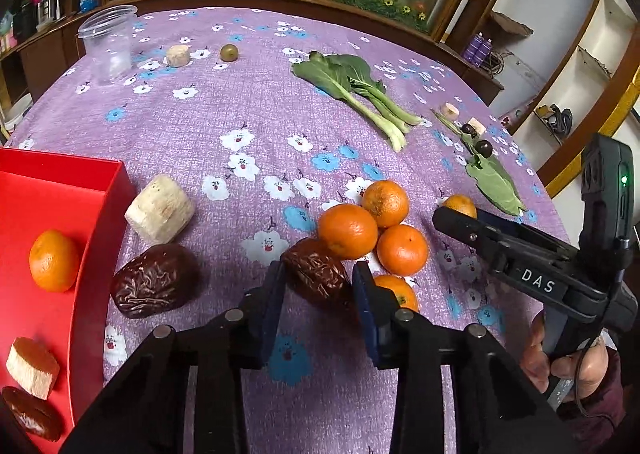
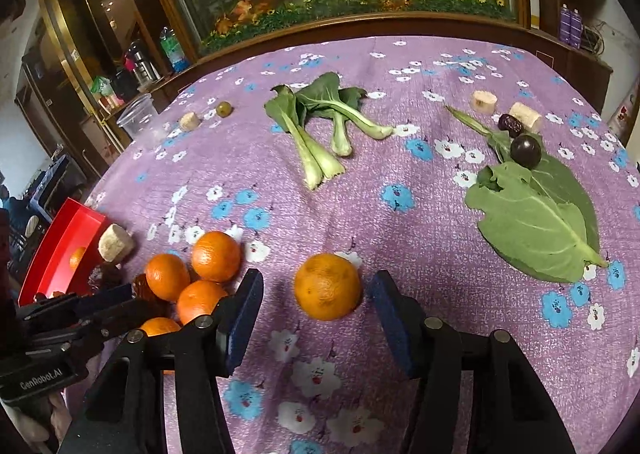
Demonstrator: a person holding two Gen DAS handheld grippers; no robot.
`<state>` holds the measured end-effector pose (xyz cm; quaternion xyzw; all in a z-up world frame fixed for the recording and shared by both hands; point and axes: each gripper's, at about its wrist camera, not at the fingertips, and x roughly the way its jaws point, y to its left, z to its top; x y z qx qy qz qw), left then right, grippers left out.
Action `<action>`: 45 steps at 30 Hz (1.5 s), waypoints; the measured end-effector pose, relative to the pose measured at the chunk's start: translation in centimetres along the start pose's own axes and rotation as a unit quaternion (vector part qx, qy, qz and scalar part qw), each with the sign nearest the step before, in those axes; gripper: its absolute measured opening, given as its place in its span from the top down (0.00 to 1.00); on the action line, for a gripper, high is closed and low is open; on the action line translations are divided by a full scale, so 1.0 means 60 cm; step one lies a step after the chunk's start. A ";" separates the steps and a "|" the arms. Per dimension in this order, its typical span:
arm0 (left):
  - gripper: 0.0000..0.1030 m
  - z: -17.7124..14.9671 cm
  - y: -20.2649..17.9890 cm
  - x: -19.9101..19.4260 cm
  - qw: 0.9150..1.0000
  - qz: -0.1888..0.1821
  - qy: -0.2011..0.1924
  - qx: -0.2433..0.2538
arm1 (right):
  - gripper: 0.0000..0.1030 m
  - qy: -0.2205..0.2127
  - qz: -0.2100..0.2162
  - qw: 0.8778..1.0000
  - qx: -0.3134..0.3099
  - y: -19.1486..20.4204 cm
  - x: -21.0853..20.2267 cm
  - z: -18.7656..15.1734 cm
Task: Organize fruits
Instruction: 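Grasp a dark date with the left tool while the right tool grasps an orange, then carry the date and orange into the red tray and open both tools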
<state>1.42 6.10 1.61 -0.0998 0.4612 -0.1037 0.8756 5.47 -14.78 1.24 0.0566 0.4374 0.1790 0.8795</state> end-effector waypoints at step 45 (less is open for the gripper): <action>0.70 -0.099 0.256 -0.302 0.962 0.091 -0.169 -0.193 | 0.66 -0.047 0.064 0.994 -0.073 0.204 -0.142 -0.013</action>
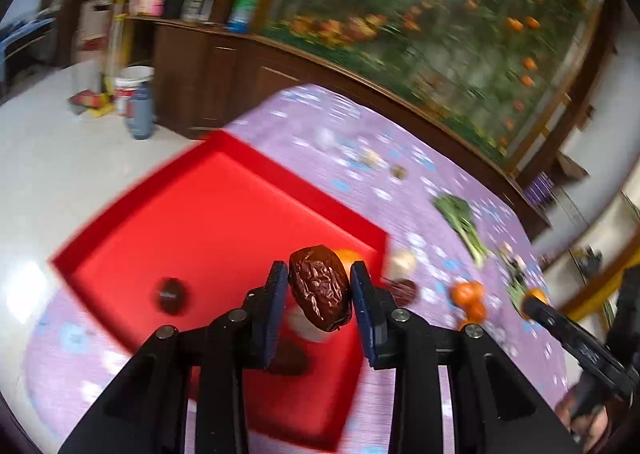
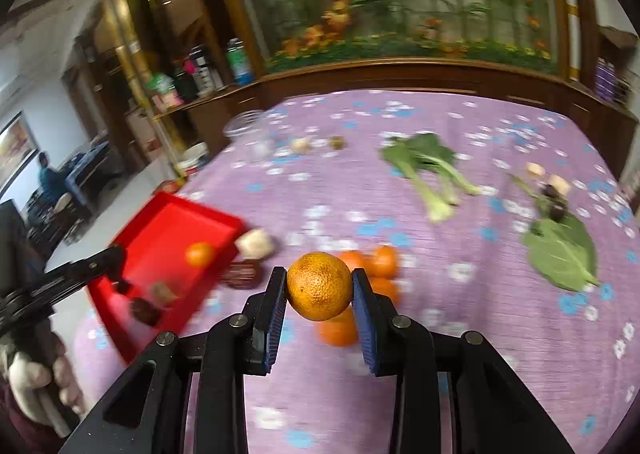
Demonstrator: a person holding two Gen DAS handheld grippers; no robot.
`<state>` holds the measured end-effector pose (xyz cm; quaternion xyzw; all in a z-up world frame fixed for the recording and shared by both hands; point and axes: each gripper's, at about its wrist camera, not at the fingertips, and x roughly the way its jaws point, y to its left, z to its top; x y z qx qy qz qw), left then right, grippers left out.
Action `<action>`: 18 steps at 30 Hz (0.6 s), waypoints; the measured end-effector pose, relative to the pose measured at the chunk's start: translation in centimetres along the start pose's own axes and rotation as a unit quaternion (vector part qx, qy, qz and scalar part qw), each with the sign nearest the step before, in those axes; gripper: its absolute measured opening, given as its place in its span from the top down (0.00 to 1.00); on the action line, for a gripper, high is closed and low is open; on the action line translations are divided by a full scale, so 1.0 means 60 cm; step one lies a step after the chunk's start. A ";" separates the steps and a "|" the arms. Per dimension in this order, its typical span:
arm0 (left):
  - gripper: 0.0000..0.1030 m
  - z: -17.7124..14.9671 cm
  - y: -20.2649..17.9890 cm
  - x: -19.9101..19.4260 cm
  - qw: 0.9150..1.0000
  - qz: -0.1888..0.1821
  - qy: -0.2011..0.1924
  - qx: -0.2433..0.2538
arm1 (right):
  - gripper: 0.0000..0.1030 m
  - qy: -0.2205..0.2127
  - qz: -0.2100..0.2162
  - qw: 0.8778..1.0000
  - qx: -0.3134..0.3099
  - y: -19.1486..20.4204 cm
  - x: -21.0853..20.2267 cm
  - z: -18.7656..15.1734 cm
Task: Organize fruits
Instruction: 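Carry the date and orange into the red tray and open both tools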
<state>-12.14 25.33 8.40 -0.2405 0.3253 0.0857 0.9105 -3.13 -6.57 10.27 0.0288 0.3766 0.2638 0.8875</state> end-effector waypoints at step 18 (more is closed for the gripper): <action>0.70 0.051 0.120 0.068 0.998 0.042 0.017 -0.037 | 0.65 0.105 0.102 0.985 -0.092 0.279 0.212 -0.001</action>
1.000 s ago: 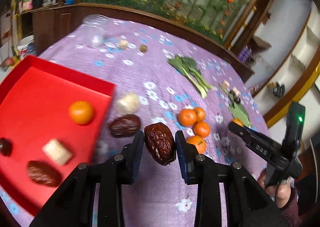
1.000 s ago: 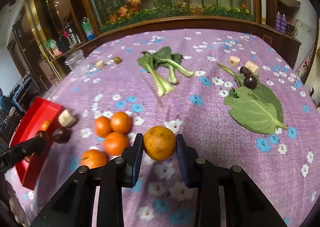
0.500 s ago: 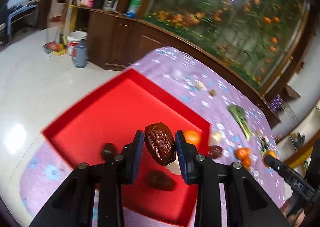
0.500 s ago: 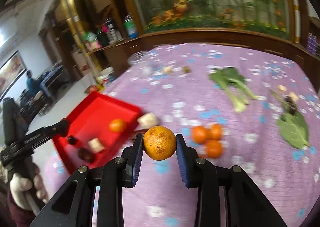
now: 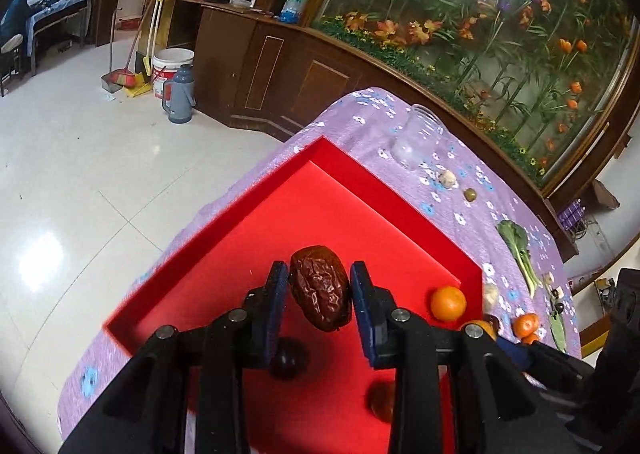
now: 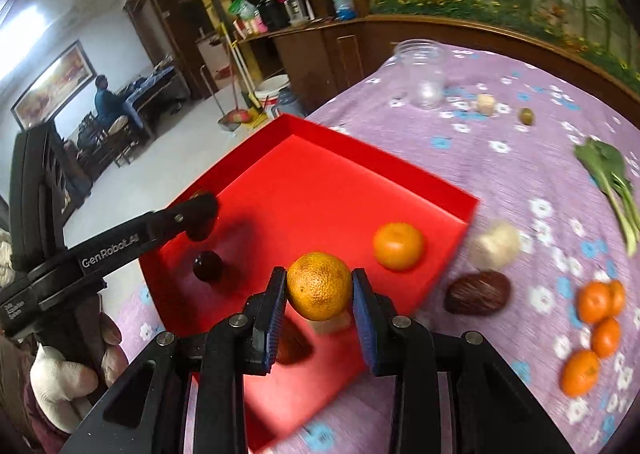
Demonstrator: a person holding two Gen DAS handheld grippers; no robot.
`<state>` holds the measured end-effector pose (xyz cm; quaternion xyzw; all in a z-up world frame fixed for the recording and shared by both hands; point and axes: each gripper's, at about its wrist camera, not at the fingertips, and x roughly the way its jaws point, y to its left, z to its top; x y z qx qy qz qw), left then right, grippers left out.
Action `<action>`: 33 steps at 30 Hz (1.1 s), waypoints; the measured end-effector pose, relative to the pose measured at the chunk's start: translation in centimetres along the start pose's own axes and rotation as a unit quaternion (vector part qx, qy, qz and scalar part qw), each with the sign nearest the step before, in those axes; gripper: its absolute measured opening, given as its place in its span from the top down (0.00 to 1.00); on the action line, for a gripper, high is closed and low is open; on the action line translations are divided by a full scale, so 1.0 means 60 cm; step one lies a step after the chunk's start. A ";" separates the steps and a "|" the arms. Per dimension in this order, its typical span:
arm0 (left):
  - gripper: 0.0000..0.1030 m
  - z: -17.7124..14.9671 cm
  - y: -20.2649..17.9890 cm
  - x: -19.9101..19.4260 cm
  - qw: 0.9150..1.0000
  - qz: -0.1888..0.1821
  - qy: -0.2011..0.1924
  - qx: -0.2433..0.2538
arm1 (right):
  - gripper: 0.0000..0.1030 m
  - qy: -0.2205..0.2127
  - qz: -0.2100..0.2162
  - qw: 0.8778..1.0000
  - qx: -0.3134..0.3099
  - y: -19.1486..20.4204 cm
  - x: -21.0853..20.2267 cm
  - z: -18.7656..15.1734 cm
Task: Organize fruits
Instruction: 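Carry the date and orange into the red tray and open both tools, then lift both open tools out of the tray back over the table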
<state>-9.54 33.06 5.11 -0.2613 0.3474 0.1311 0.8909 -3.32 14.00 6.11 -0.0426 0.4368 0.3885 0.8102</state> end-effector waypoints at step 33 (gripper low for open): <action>0.41 -0.027 -0.026 -0.117 0.997 -0.050 -0.040 -0.033 | 0.39 -0.067 -0.039 0.992 0.097 -0.103 -0.128 -0.076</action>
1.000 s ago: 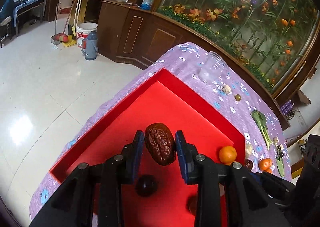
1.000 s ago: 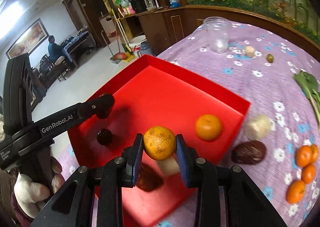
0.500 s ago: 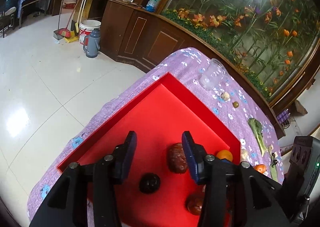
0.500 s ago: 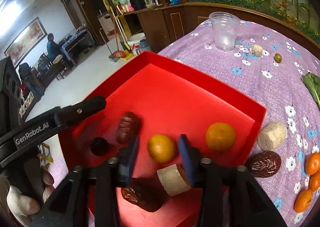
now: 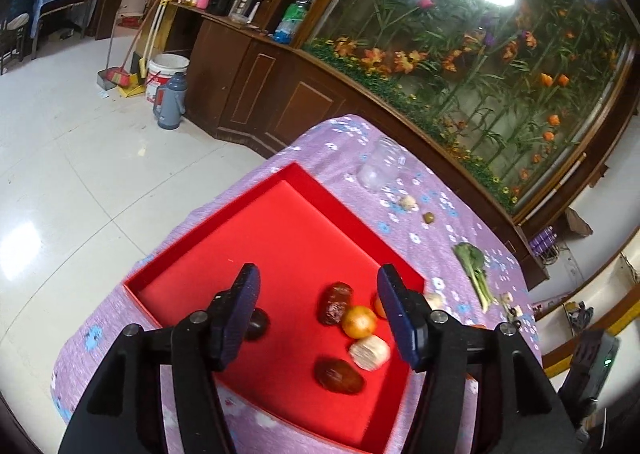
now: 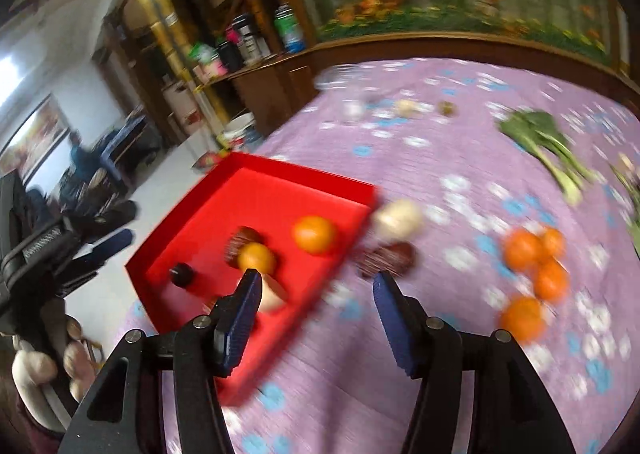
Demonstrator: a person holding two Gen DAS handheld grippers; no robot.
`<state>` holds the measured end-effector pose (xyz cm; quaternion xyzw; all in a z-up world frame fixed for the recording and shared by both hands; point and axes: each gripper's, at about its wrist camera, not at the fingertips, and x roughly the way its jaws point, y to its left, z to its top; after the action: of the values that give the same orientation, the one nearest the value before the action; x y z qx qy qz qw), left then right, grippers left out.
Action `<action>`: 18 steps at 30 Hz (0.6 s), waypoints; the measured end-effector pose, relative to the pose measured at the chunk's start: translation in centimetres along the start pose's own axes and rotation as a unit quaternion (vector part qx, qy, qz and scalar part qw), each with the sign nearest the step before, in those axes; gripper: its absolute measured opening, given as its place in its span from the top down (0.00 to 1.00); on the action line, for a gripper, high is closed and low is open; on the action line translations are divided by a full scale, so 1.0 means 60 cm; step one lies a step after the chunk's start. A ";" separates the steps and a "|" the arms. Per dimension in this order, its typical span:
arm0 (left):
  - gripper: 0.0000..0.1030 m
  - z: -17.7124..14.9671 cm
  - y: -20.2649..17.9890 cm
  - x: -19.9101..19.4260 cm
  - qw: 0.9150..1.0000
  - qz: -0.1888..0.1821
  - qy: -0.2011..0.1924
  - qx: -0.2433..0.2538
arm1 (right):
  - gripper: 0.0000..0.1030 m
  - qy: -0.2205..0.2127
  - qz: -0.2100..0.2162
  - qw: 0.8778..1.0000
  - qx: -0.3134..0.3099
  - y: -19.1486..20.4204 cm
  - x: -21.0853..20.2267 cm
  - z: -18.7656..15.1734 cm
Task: Organize fruits
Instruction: 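Lift both open tools out of the tray back over the table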
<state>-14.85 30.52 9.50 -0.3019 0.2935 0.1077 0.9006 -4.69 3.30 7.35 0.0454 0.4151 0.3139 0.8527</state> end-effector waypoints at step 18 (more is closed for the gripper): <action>0.34 -0.083 -0.164 0.024 0.991 -0.039 0.054 0.115 | 0.37 -0.036 -0.072 0.989 0.128 -0.200 -0.129 -0.097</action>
<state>-12.35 19.69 10.15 -0.2124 0.3401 0.0219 0.9158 -6.59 -11.79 4.77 0.1353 0.4228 0.1941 0.8748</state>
